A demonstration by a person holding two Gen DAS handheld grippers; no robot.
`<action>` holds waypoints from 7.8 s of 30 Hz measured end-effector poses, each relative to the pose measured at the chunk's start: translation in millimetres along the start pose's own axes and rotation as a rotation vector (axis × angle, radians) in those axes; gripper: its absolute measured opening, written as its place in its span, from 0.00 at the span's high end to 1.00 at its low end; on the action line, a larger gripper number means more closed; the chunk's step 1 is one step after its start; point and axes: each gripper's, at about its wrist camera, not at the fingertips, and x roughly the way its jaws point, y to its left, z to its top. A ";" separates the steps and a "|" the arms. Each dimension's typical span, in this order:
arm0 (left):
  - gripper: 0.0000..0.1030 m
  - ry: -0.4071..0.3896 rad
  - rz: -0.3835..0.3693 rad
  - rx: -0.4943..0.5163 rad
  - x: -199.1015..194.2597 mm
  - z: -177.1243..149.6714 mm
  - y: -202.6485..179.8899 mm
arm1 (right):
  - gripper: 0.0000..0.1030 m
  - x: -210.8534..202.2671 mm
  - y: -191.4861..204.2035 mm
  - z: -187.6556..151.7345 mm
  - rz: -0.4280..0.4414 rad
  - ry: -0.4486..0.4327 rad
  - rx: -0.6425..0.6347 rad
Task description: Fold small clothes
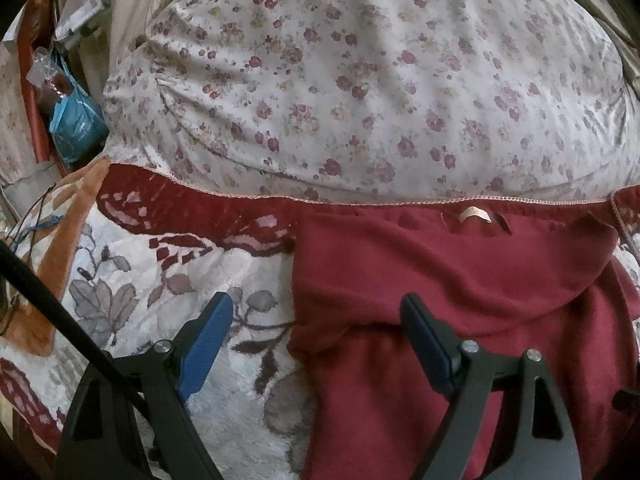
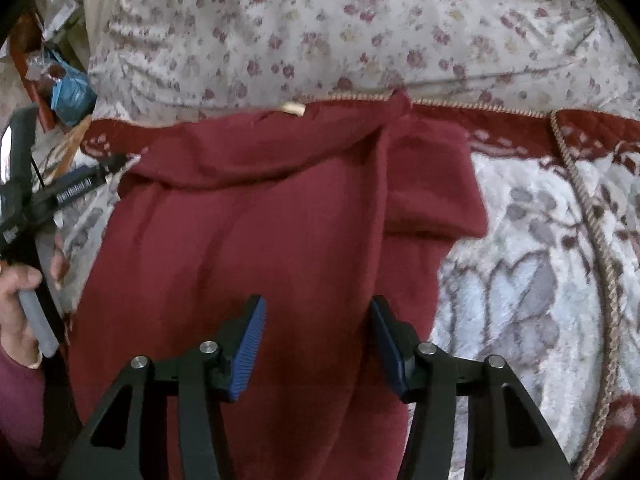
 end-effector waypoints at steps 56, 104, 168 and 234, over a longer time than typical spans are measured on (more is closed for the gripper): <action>0.18 0.009 0.026 -0.094 5.9 10.0 29.5 | 0.89 76.0 82.8 148.2 0.452 0.133 0.016; 0.17 0.090 -0.085 -0.133 30.2 8.2 30.4 | 0.37 50.7 77.7 91.3 -0.014 -0.034 -0.195; 0.13 0.081 -0.100 -0.065 32.5 8.6 12.9 | 0.26 49.4 65.2 75.0 0.090 0.002 -0.101; 0.87 0.045 -0.042 -0.038 27.7 74.4 9.6 | 0.21 -23.1 -37.8 52.3 0.067 -0.106 0.119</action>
